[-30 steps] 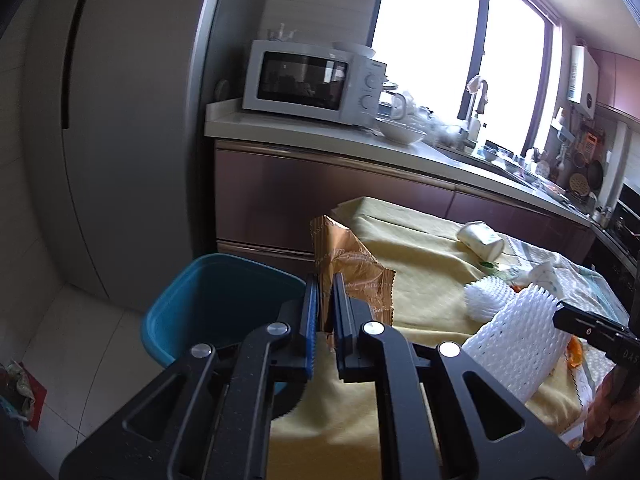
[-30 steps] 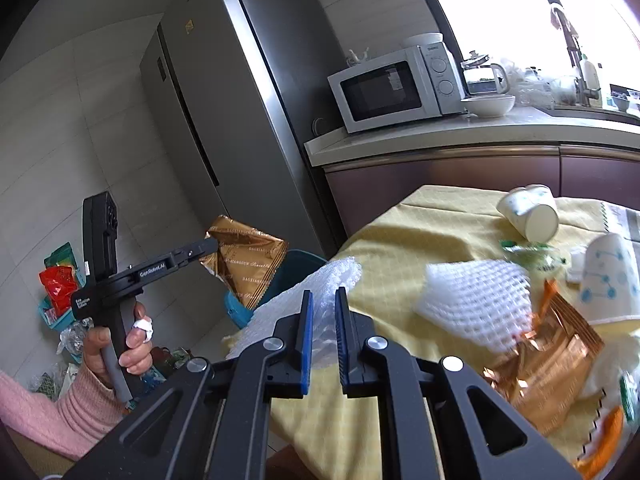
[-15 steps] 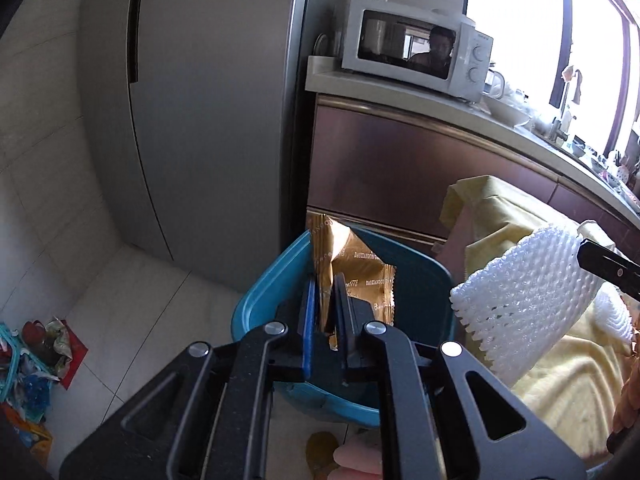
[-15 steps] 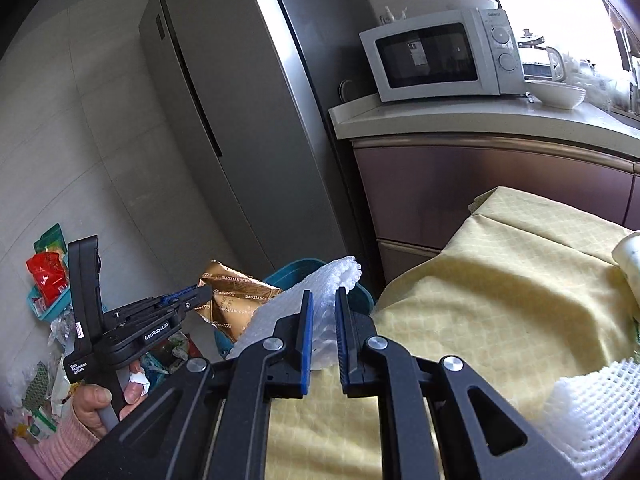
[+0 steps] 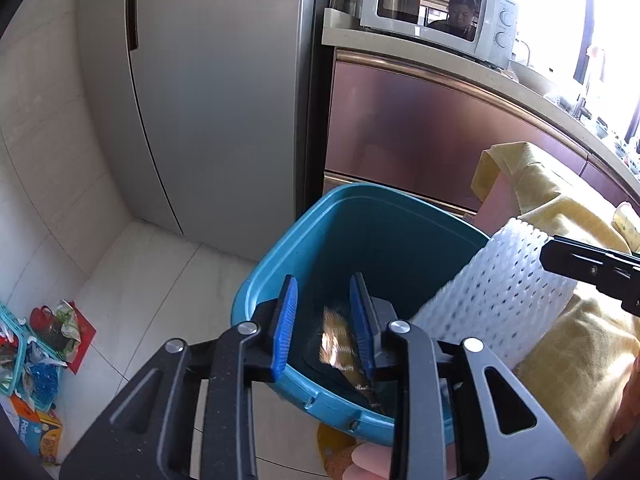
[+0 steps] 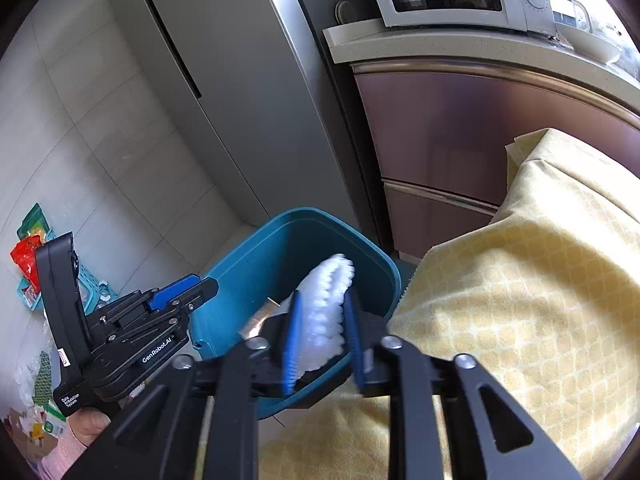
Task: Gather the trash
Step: 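Carry both items to the teal bin and open both tools to drop them, then grasp a gold wrapper with the left tool while the right tool grasps an orange peel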
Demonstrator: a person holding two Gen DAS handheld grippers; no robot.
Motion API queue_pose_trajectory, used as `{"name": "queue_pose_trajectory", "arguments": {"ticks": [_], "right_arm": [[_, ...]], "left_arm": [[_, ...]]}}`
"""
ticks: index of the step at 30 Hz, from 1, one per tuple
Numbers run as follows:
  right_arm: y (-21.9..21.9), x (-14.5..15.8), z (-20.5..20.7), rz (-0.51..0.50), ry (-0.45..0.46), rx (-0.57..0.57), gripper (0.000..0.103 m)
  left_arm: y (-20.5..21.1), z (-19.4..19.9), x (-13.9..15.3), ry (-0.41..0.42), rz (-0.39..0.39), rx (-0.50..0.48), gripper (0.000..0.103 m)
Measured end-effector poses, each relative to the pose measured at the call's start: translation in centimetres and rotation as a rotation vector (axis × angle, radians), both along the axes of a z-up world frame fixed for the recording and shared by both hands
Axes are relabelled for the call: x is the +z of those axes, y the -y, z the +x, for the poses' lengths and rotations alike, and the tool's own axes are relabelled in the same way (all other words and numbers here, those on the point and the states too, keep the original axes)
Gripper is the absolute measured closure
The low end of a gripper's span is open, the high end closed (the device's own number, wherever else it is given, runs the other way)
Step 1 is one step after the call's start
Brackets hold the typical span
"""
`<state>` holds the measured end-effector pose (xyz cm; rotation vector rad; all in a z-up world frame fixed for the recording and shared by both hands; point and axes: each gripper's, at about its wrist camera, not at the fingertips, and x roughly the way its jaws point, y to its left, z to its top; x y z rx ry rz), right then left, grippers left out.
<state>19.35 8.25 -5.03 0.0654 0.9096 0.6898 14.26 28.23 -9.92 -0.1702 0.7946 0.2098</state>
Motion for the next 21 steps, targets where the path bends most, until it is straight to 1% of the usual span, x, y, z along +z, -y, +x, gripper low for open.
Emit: {"name": "queue_pose_trajectory", "arguments": {"ticks": [2, 3, 5, 10, 11, 13, 15, 19, 21], "right_arm": [[0.3, 0.3, -0.3, 0.007, 0.018, -0.002, 0.074], [0.5, 0.5, -0.5, 0.006, 0.027, -0.003, 0.072], [0.8, 0.6, -1.0, 0.014, 0.039, -0.005, 0.072], [2.7, 1.5, -2.3, 0.057, 0.061, -0.012, 0.071], [3.3, 1.9, -2.7, 0.066, 0.071, -0.011, 0.070], [4.6, 2.7, -3.6, 0.087, 0.095, -0.011, 0.066], [6.3, 3.7, -4.8, 0.104, 0.122, -0.015, 0.065], [9.9, 5.5, -7.6, 0.124, 0.184, -0.044, 0.061], [11.6, 6.2, -8.7, 0.129, 0.211, -0.065, 0.060]], "left_arm": [[0.2, -0.2, -0.3, 0.001, 0.001, 0.005, 0.073], [0.3, -0.2, -0.1, 0.006, 0.001, 0.007, 0.073], [0.9, -1.0, 0.2, 0.025, 0.009, 0.005, 0.071], [2.9, -3.0, 2.4, 0.102, 0.036, -0.029, 0.063], [3.4, -3.3, 2.9, 0.119, 0.038, -0.043, 0.062], [4.7, -4.0, 3.9, 0.150, 0.037, -0.081, 0.058], [6.1, -4.4, 4.9, 0.179, 0.036, -0.122, 0.056], [9.3, -5.3, 6.4, 0.223, 0.008, -0.226, 0.052], [11.3, -5.7, 6.8, 0.233, -0.007, -0.289, 0.050]]}}
